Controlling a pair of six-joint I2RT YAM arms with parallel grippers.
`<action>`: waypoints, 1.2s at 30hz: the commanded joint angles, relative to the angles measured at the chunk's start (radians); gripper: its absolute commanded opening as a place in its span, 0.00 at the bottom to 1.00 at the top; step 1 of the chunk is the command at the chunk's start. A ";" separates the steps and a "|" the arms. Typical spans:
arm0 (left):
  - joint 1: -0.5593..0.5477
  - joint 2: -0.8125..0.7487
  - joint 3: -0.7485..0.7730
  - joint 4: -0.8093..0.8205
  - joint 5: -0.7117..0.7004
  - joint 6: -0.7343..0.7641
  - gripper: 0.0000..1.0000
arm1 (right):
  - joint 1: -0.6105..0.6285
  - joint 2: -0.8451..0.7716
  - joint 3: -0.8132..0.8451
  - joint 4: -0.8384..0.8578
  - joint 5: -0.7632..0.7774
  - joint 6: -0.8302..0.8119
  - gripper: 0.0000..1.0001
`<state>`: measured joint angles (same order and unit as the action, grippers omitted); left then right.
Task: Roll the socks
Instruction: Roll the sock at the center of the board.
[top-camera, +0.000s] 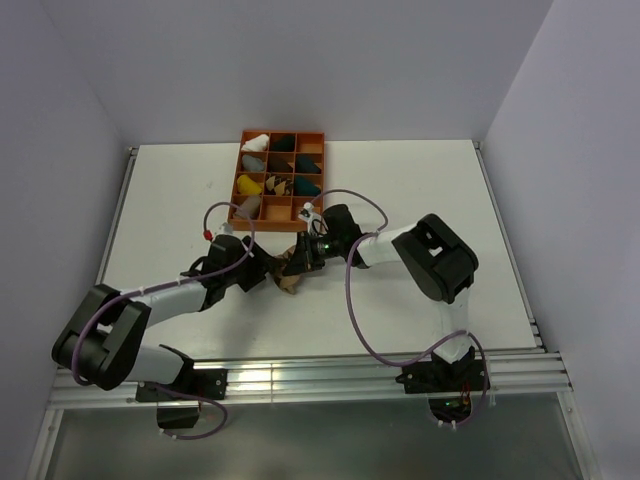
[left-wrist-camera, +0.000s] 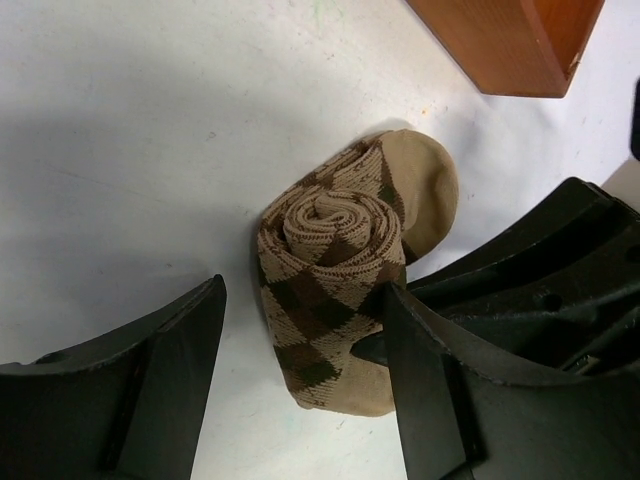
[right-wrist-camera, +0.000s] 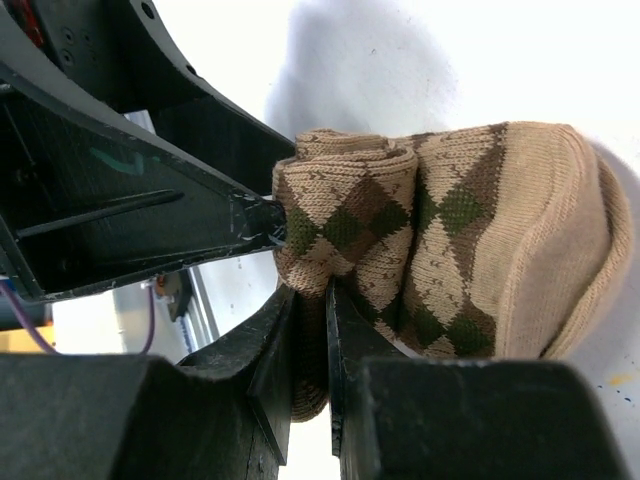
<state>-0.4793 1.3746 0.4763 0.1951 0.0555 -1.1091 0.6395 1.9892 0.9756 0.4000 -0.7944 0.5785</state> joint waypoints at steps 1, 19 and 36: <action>-0.008 -0.037 -0.051 0.101 -0.005 -0.040 0.69 | 0.005 0.051 -0.014 -0.087 -0.017 0.015 0.00; -0.010 0.006 -0.150 0.323 0.017 -0.070 0.75 | -0.021 0.108 -0.017 -0.073 -0.029 0.046 0.00; -0.012 0.075 -0.156 0.297 0.023 -0.072 0.72 | -0.057 0.157 -0.029 -0.066 -0.048 0.083 0.00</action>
<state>-0.4862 1.4200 0.3309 0.5362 0.0746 -1.1767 0.5957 2.0708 0.9894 0.4656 -0.9291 0.6891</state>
